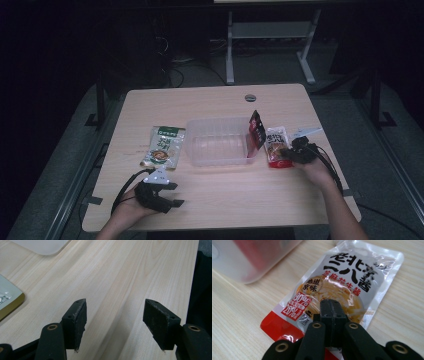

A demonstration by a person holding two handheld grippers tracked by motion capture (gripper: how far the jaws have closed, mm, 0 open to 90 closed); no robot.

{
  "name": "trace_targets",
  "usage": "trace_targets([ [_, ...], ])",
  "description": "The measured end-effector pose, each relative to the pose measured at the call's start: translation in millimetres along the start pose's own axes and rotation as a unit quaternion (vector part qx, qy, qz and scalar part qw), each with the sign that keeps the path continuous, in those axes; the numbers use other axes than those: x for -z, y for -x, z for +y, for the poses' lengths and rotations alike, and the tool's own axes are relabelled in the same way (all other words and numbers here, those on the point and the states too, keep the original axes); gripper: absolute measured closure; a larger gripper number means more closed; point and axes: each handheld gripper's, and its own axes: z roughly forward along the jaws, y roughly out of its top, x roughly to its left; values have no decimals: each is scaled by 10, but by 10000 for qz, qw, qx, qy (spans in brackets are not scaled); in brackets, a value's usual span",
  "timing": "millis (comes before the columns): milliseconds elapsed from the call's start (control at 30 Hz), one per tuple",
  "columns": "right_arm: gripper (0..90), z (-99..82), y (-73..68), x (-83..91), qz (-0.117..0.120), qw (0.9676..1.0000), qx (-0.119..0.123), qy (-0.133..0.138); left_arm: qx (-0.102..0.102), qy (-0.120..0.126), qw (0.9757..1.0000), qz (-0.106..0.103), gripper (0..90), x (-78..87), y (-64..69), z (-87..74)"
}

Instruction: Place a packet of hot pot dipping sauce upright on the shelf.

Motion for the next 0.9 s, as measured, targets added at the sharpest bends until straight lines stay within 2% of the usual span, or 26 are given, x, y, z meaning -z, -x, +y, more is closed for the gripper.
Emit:
trace_targets([
  [100,900,17,-33,-23,-49,9999,80,-138,-44,-23,10000,4,354,0,0,10],
  [200,900,15,-72,-34,-5,9995,190,-232,-1,-23,10000,-19,354,-13,8,10],
  [400,900,-8,-154,-6,150,9988,254,-380,-5,3,10000,-28,354,-10,4,12],
  [467,900,-31,-237,27,224,9979,369,-476,1,5,10000,-32,354,-9,5,10],
  [700,900,-79,-394,90,385,9953,632,-622,-30,-3,10000,-26,355,-8,10,24],
  [733,900,-82,-413,97,406,9949,657,-648,-85,-52,9999,-22,354,-1,6,29],
  [900,900,-101,-535,121,580,9920,835,-753,-55,20,10000,-34,354,-15,11,31],
])
